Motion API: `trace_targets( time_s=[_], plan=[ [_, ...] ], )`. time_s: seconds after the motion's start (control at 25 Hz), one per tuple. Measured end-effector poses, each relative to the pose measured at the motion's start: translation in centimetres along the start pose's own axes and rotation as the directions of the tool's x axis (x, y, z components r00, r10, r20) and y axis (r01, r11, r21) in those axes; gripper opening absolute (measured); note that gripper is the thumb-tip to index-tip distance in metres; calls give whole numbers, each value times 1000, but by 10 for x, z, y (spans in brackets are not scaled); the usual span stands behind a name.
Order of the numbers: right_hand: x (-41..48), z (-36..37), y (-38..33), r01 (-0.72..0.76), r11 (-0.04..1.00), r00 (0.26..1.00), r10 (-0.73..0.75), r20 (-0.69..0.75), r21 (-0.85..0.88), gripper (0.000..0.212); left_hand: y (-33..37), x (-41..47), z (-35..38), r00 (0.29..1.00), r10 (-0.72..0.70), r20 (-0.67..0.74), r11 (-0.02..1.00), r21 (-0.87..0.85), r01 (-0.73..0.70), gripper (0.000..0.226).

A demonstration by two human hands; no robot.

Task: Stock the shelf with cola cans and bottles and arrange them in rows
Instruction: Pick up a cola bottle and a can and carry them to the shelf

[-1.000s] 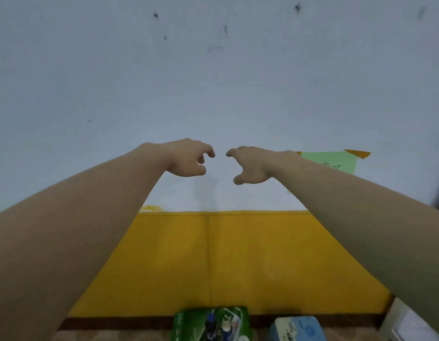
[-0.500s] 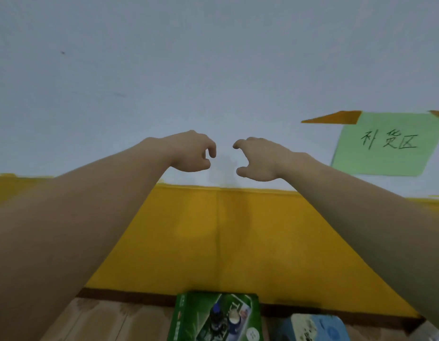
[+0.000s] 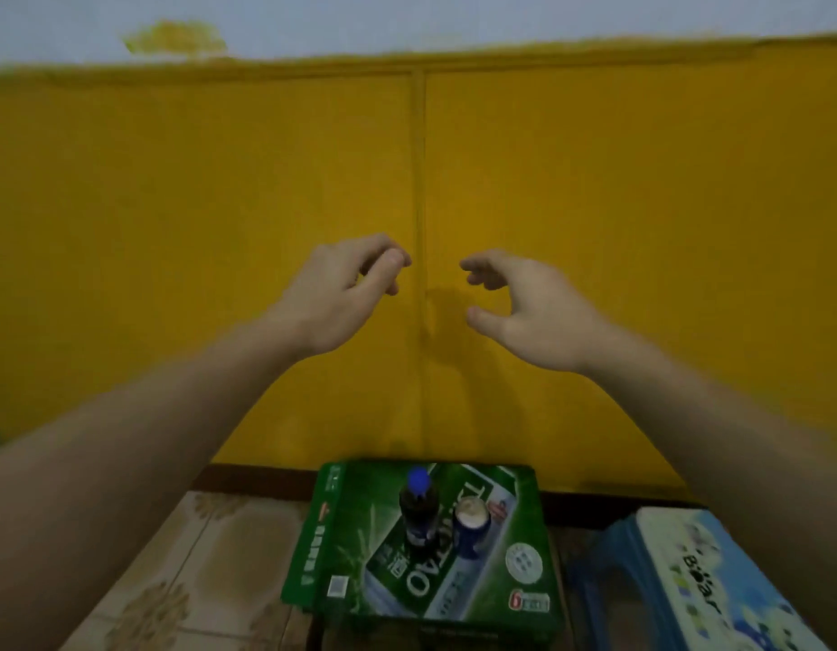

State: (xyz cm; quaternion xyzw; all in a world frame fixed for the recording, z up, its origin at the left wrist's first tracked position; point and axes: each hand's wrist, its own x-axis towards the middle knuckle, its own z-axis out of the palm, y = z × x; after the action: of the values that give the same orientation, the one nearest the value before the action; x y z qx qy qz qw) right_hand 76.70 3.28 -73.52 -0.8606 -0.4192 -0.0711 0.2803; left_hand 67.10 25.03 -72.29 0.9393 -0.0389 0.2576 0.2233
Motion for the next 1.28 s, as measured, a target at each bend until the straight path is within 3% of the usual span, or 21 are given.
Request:
trace_targets(
  time_s=[0.12, 0.4, 0.6, 0.68, 0.76, 0.88, 1.0, 1.08, 1.16, 1.2, 1.24, 1.28],
  plan=[
    [-47, 82, 39, -22, 1000, 995, 24, 93, -22, 61, -27, -57, 68, 998, 50, 33, 998, -47, -48, 43],
    [-85, 195, 76, -157, 980, 939, 110, 326, 123, 62, -73, -122, 167, 935, -226, 273, 971, -7, 237, 23],
    [-71, 258, 76, -81, 995, 924, 53, 380, 58, 32, -100, -153, 200, 845, -376, 380, 924, 85, 373, 40],
    [-77, 277, 74, -35, 999, 931, 43, 362, -30, 27, -110, -174, 216, 773, -429, 468, 897, 122, 424, 59],
    [-78, 280, 68, -20, 998, 960, 34, 277, -53, 28, -117, -192, 225, 734, -434, 522, 870, 32, 492, 76],
    [-73, 259, 59, -78, 984, 993, 62, 102, 159, 28, -115, -197, 233, 736, -395, 550, 808, -173, 563, 88],
    [-61, 235, 55, -175, 893, 973, 222, -67, 414, 24, -109, -194, 240, 782, -446, 435, 710, -360, 605, 81],
    [-55, 227, 59, -227, 759, 930, 355, -95, 610, 24, -102, -188, 237, 809, -484, 334, 682, -435, 588, 65],
    [-53, 224, 68, -292, 457, 894, 443, 69, 840, 24, -93, -182, 234, 803, -515, 299, 629, -505, 591, 51],
    [-56, 229, 76, -355, 358, 874, 455, 171, 863, 26, -89, -179, 235, 778, -552, 298, 566, -551, 613, 48],
    [-62, 236, 86, -424, 382, 856, 464, 226, 821, 27, -86, -177, 237, 743, -598, 299, 497, -590, 637, 47],
    [-72, 251, 100, -496, 513, 843, 479, 246, 701, 31, -83, -175, 239, 706, -641, 302, 432, -618, 657, 48]
  ],
)
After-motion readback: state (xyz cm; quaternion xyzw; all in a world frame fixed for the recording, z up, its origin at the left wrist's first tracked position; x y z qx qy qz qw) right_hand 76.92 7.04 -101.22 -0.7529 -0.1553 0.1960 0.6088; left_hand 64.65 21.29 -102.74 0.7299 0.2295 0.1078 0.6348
